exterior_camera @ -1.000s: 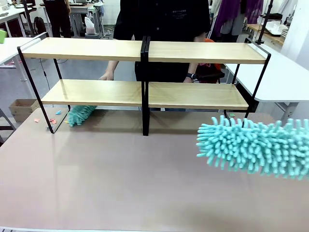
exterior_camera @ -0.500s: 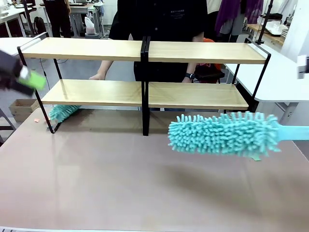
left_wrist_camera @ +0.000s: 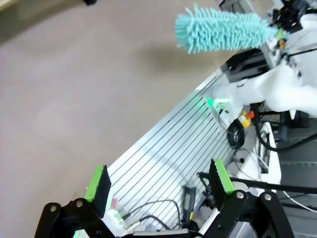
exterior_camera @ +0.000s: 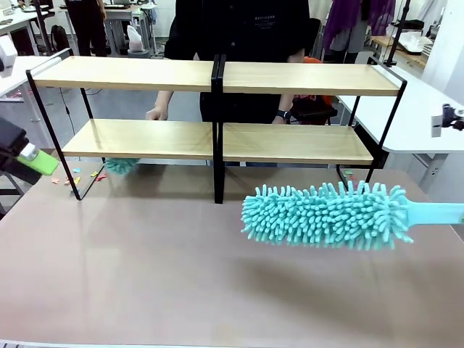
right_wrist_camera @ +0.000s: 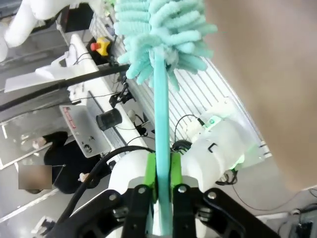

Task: Clean the shelves.
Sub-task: Place the Duster on the table.

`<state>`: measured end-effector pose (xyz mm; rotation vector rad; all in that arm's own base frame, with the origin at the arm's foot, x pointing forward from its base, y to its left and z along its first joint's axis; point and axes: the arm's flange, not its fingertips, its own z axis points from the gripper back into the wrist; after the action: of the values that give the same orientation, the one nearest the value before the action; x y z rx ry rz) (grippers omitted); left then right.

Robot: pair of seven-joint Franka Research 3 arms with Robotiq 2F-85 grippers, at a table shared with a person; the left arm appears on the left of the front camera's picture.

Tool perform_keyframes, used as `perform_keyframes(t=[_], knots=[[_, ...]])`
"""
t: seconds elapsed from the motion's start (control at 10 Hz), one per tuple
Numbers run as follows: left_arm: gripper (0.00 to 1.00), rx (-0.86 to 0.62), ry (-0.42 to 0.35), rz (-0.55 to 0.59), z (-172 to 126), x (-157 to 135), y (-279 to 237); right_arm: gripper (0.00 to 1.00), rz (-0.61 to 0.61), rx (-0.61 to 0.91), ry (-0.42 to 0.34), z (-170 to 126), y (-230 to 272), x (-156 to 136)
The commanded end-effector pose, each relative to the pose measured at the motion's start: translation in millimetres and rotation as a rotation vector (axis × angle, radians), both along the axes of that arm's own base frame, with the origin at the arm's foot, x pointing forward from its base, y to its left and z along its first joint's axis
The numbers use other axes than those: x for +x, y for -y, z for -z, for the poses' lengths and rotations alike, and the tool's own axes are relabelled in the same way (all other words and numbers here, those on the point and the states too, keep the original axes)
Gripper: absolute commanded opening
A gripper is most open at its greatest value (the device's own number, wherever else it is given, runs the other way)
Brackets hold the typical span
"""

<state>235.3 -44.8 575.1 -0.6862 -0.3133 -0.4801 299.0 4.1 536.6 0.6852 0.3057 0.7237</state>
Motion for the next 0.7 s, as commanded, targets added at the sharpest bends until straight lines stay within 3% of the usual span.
perform_keyframes(t=[0.0,0.1,0.2,0.3,0.4,0.6], knots=[[1.0,0.022,-0.017,0.012,6,-1,-2,0.13,-0.007,0.043,-0.005,-11,13,-1],[1.0,-0.098,-0.017,0.187,18,35,-3,0.13,-0.005,0.047,-0.011,-9,14,-3],[1.0,-0.264,-0.08,0.362,59,63,-6,0.13,-0.001,0.05,-0.028,-6,17,-5],[1.0,-0.437,-0.088,0.438,100,81,-15,0.13,-0.012,0.058,-0.052,-3,20,-4],[1.0,-0.626,-0.115,0.477,140,93,-34,0.13,-0.024,0.043,-0.076,-1,22,-2],[1.0,-0.728,-0.099,0.32,189,96,-53,0.13,-0.081,0.047,-0.11,-2,19,1]])
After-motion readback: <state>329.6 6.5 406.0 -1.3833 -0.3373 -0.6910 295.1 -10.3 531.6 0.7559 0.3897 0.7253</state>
